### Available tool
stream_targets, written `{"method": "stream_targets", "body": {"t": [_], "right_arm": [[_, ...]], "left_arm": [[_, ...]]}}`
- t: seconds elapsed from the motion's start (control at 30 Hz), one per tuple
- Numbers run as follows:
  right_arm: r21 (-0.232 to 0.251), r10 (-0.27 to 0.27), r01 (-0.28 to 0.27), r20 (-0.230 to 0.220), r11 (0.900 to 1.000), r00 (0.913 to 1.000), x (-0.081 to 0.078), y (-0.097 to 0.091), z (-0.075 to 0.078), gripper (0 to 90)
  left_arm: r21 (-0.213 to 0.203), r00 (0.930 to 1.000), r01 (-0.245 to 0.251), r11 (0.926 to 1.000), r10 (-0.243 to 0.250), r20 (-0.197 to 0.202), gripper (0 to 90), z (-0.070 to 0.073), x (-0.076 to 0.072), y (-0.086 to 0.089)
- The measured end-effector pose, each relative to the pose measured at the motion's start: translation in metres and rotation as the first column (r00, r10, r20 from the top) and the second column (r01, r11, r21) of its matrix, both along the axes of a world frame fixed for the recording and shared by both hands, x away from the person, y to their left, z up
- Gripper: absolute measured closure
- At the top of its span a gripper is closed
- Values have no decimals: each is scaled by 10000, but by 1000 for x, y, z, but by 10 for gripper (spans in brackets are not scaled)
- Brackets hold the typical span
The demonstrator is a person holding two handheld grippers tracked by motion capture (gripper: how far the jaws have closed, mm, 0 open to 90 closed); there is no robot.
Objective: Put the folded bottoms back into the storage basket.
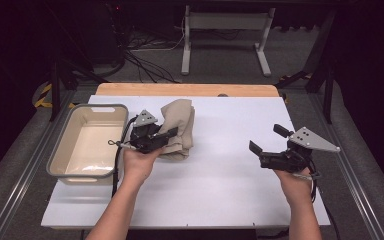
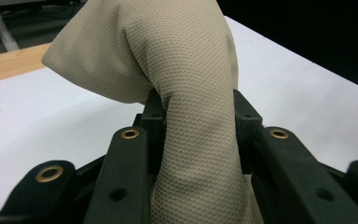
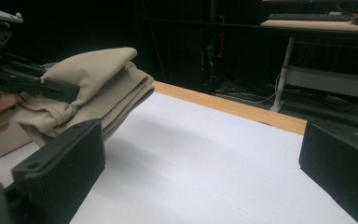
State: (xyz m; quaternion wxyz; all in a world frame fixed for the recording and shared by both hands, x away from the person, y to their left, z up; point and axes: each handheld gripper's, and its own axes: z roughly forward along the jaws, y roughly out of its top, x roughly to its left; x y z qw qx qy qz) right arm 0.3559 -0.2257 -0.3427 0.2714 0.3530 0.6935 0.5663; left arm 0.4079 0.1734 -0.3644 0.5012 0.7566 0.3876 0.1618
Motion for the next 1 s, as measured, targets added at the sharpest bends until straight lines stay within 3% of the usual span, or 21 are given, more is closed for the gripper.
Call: {"method": "stream_targets", "body": {"t": [0.57, 1.0], "right_arm": [[-207, 276, -277, -81, 9994, 9996, 3, 8, -5, 10], [-285, 378, -382, -156, 9989, 9992, 3, 11, -6, 10]], "left_arm": [[-490, 9987, -341, 9982, 359, 365, 672, 16, -10, 28], [-678, 9952, -792, 9945, 828, 515, 672, 31, -18, 59]]}}
